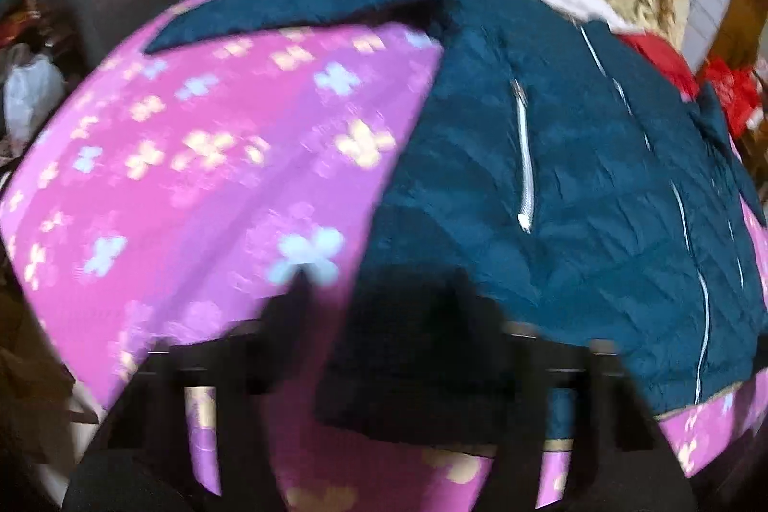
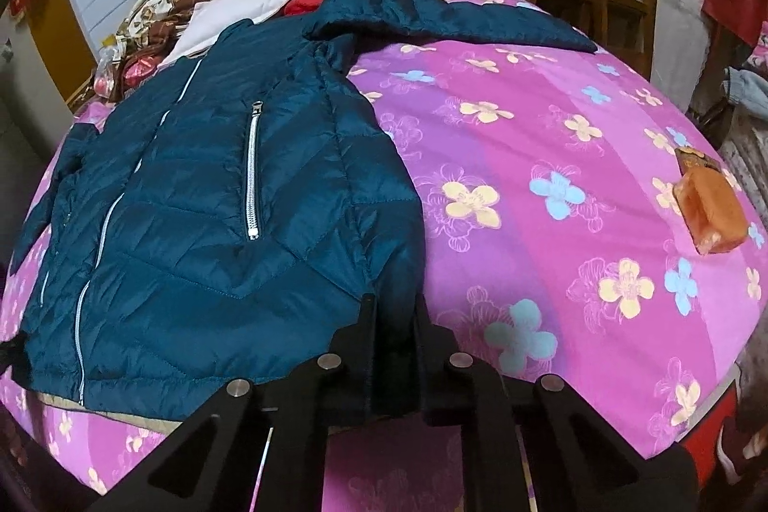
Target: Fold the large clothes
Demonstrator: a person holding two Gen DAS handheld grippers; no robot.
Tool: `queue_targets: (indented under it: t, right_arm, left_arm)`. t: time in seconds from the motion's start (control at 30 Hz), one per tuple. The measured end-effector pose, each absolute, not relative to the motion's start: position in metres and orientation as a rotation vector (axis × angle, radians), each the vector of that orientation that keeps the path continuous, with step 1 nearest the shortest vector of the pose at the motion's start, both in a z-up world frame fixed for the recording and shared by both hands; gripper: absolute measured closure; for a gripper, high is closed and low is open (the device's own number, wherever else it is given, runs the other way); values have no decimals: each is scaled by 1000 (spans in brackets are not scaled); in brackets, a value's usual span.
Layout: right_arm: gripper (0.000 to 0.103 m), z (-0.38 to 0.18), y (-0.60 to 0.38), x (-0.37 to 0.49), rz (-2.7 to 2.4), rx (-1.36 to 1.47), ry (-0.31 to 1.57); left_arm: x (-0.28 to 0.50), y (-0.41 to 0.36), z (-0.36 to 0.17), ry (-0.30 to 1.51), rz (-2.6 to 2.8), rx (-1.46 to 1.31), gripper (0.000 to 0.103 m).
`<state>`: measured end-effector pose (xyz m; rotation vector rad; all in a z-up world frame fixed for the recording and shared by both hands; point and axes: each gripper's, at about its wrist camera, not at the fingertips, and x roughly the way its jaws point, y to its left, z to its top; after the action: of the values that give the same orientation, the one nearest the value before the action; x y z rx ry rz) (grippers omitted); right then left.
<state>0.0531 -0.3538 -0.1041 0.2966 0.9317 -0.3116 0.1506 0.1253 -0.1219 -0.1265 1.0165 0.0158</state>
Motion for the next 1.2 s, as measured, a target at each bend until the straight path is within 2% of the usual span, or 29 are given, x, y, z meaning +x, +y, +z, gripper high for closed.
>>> queue_targets:
  t: [0.03,0.17,0.47,0.6,0.63,0.67,0.7,0.73,0.77,0.87,0.97,1.2]
  right_arm:
    - [93,-104,-354,52,-308,299,933]
    - [95,-104,-350,41,-297,289,945]
    - [94,-102,-351,7,-299,327,942]
    - [85,-83,-350,-9,-283,340,874]
    - [74,-75,-347,-13,-278,326,844]
    - [56,-68,-345,-15,-275,319,819]
    - [48,-60,-341,-18,-273,315,784]
    - [34,-53,-338,-19,-273,312,752]
    - [28,-45,-334,-18,-273,307,721]
    - [28,-24,-315,-5,-240,273,676]
    - [28,-16,-291,21,-166,228,686]
    - [28,-27,-230,93,-67,127,687]
  left_arm:
    - [150,124,-123,1022,6,-140,74]
    - [138,115,-120,1023,39,-117,85]
    - [95,118,-103,997,53,-113,86]
    - [82,139,-75,924,78,-148,85]
    - [81,144,-68,908,94,-147,82]
    - [81,150,-60,889,111,-150,73]
    - [82,157,-52,868,126,-155,66]
    - [83,164,-44,849,141,-160,52]
    - [86,171,-36,823,161,-165,43]
    - [98,193,-15,766,217,-187,39]
    - [121,216,-3,764,183,-257,30]
    - [203,274,-9,767,168,-465,30]
